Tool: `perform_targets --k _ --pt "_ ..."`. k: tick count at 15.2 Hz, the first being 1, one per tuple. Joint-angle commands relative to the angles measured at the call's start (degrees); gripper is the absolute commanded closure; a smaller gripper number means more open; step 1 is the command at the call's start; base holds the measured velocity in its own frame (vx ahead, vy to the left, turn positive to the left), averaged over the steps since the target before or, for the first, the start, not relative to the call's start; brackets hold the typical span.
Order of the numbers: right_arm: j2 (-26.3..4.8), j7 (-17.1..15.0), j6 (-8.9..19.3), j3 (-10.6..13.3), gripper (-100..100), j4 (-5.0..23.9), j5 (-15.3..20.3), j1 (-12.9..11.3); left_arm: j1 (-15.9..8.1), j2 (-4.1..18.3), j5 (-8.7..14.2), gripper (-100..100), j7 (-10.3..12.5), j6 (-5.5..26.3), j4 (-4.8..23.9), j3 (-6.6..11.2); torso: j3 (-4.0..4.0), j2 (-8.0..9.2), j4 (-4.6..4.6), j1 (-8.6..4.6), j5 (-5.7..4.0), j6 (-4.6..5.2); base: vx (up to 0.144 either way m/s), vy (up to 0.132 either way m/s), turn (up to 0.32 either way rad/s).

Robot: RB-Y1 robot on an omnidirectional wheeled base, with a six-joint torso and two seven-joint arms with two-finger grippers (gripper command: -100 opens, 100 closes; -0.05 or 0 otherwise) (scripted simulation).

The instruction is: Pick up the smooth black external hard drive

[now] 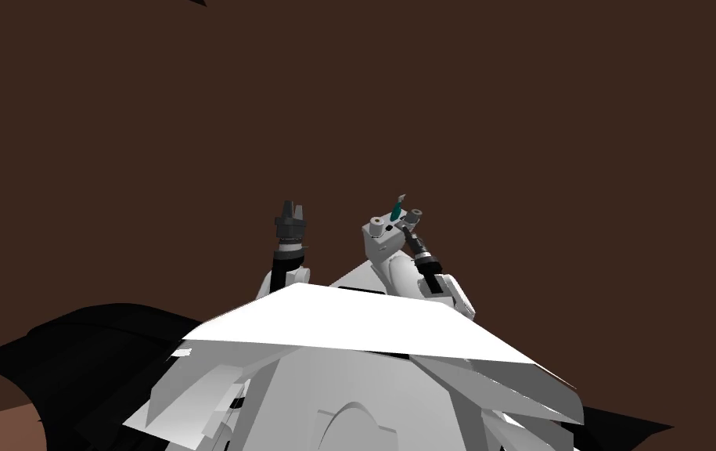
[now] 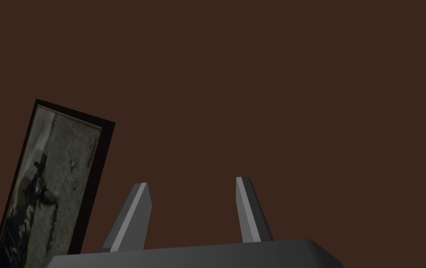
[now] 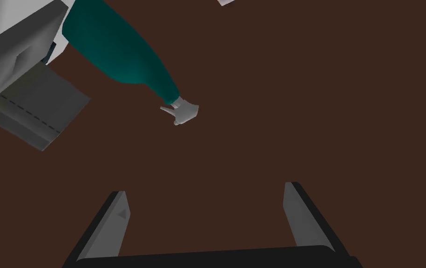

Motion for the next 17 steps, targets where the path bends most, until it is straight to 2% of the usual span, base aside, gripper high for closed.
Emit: perform_targets --k 1,2,3,4,5,6,7,8,9,10,11,12,13,14,17 --pt "-0.2 0.3 2.2 0.4 -100 2.1 2.9 -1.5 0.0 0.0 0.0 0 0.0 0.0 0.0 0.00 0.00 0.00 0.00 0.00 0.00 0.00 0.027 0.016 0.006" --pt "-0.2 0.3 2.2 0.4 -100 2.1 3.7 -1.5 0.0 0.0 0.0 0 0.0 0.0 0.0 0.00 0.00 0.00 0.00 -0.01 0.00 -0.01 0.025 0.017 0.008" --pt "-0.2 0.6 3.8 0.7 -100 3.7 5.1 -2.7 0.0 0.0 0.0 0 0.0 0.0 0.0 0.00 0.00 0.00 0.00 0.00 0.00 -0.01 0.027 0.019 0.009" --pt "-0.2 0.6 3.8 0.7 -100 3.7 6.1 -2.7 0.0 0.0 0.0 0 0.0 0.0 0.0 0.00 0.00 0.00 0.00 0.01 -0.01 -0.01 0.029 0.019 0.009" --pt "-0.2 0.9 5.3 1.0 -100 5.3 7.6 -3.8 0.0 0.0 0.0 0 0.0 0.0 0.0 0.00 0.00 0.00 0.00 0.01 0.00 0.00 0.031 0.021 0.011" --pt "-0.2 0.9 5.3 1.0 -100 5.3 8.5 -3.8 0.0 0.0 0.0 0 0.0 0.0 0.0 0.00 0.00 -0.01 0.00 0.01 0.00 -0.01 0.028 0.018 0.007" --pt "0.0 1.1 6.8 1.3 -100 6.9 10.1 -4.9 0.0 0.0 0.0 0 0.0 0.0 0.0 0.00 0.00 0.00 0.00 0.01 0.00 0.00 0.026 0.019 0.008" --pt "0.0 1.1 6.8 1.3 -100 6.9 10.9 -4.9 0.0 0.0 0.0 0 0.0 0.0 0.0 0.00 0.00 0.00 0.00 0.02 0.00 -0.01 0.026 0.019 0.010" --pt "0.2 1.4 8.3 1.6 -100 8.5 12.5 -6.0 0.0 0.0 0.0 0 0.0 0.0 0.0 0.00 0.01 0.01 0.00 0.01 0.00 0.00 0.030 0.020 0.009" --pt "0.2 1.4 8.3 1.6 -100 8.5 13.3 -6.0 0.0 0.0 0.0 0 0.0 0.0 0.0 0.00 0.00 0.00 0.00 0.01 0.00 -0.01 0.028 0.021 0.008" --pt "0.5 1.6 9.8 1.9 -100 10.1 14.9 -7.1 0.0 0.0 0.0 0 0.0 0.0 0.0 0.00 0.00 0.00 0.00 0.02 0.00 0.00 0.030 0.025 0.008" --pt "0.5 1.6 9.8 1.9 -100 10.1 15.6 -7.1 0.0 0.0 0.0 0 0.0 0.0 0.0 0.00 0.00 0.00 0.00 0.03 0.00 -0.01 0.030 0.023 0.009" --pt "0.8 1.9 11.3 2.1 -100 11.7 17.3 -8.2 0.0 0.0 0.0 0 0.0 0.0 0.0 0.00 0.00 0.00 0.00 0.03 0.01 0.00 0.031 0.021 0.008" --pt "0.8 1.9 11.3 2.1 -100 11.7 17.9 -8.2 0.0 0.0 0.0 0 0.0 0.0 0.0 0.00 0.00 -0.01 0.00 0.03 0.00 -0.01 0.030 0.015 0.008" --pt "1.8 2.3 14.1 2.7 -100 14.7 22.0 -10.2 0.0 0.0 0.0 0 0.0 0.0 0.0 0.00 0.00 0.00 0.00 0.00 0.00 0.00 0.029 0.015 0.010"
